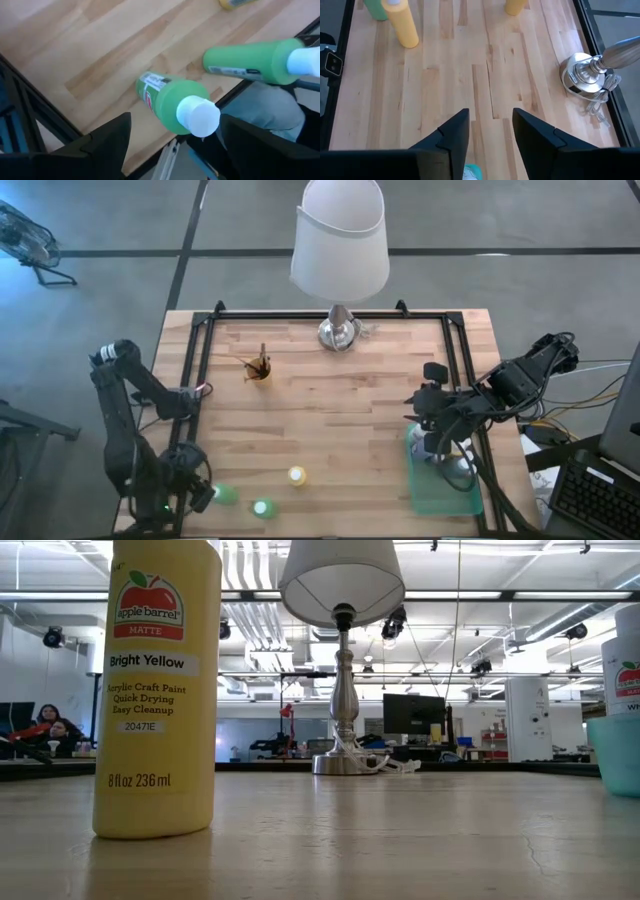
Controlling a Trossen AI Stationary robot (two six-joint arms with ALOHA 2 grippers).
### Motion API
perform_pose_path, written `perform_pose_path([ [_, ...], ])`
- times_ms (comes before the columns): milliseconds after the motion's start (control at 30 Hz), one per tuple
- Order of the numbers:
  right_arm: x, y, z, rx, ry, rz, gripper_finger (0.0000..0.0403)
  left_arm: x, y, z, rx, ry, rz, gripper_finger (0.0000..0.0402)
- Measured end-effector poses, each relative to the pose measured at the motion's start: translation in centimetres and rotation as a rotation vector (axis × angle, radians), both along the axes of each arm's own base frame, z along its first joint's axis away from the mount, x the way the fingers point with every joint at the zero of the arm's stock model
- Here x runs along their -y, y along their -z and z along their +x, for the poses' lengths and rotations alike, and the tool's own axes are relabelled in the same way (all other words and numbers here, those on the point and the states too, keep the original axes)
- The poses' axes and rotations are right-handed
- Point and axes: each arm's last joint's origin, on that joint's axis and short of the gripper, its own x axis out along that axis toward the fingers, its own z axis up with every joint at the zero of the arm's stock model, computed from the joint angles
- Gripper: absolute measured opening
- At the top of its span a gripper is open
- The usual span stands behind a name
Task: Pick & Place Paint Supplies
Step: Put the green paint bottle into the green bin
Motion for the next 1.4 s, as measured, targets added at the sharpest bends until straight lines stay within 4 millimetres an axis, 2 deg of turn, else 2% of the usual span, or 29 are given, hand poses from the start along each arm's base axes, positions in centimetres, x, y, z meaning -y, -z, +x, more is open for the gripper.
perform_pose_path([
  [300,0.0,0.0,0.0,0.003,0.0,0.001,0.0166,1.2,0.1,2.2,-0.045,0.024,0.004,0.0307],
  [600,0.0,0.0,0.1,0.006,-0.002,0.002,0.0173,1.4,0.6,2.5,-0.07,0.014,0.015,0.0307],
  [1000,-0.1,-0.1,0.1,0.009,-0.023,-0.01,0.0134,1.4,2.2,3.0,-0.071,0.0,0.004,0.0307],
  [1400,-0.1,-0.1,0.1,0.012,-0.029,-0.013,0.0103,1.2,2.3,2.8,-0.108,0.01,0.016,0.0302],
])
